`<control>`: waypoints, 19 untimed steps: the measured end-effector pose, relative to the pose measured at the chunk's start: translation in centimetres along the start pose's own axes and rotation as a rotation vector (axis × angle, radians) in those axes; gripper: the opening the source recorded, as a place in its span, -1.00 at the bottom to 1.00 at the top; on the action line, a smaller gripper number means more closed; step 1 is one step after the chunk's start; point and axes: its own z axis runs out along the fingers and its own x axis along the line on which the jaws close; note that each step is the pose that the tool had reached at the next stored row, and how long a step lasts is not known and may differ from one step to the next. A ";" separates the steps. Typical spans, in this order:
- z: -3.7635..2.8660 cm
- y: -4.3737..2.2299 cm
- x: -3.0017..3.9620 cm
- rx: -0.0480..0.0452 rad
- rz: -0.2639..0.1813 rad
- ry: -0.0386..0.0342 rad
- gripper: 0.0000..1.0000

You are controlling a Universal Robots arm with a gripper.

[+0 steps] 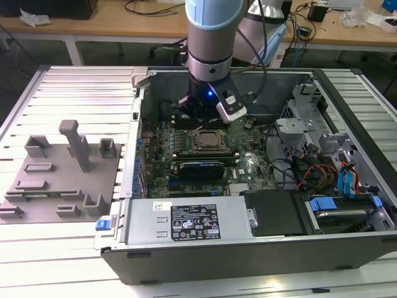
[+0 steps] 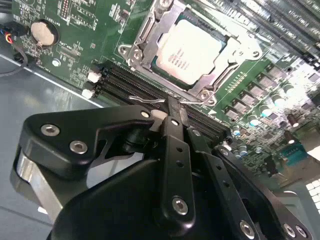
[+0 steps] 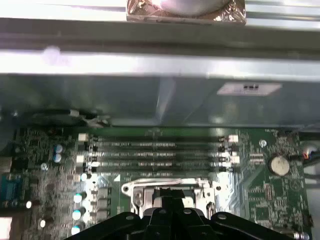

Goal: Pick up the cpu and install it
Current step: 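Install the first cpu locking lever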

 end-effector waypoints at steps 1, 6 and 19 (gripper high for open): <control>0.48 0.71 0.01 -0.0003 0.000 -0.0002 -0.79; 0.86 0.78 -0.09 0.0097 -0.001 0.0000 -0.79; 2.48 1.93 -0.21 0.0448 0.017 -0.0023 -0.79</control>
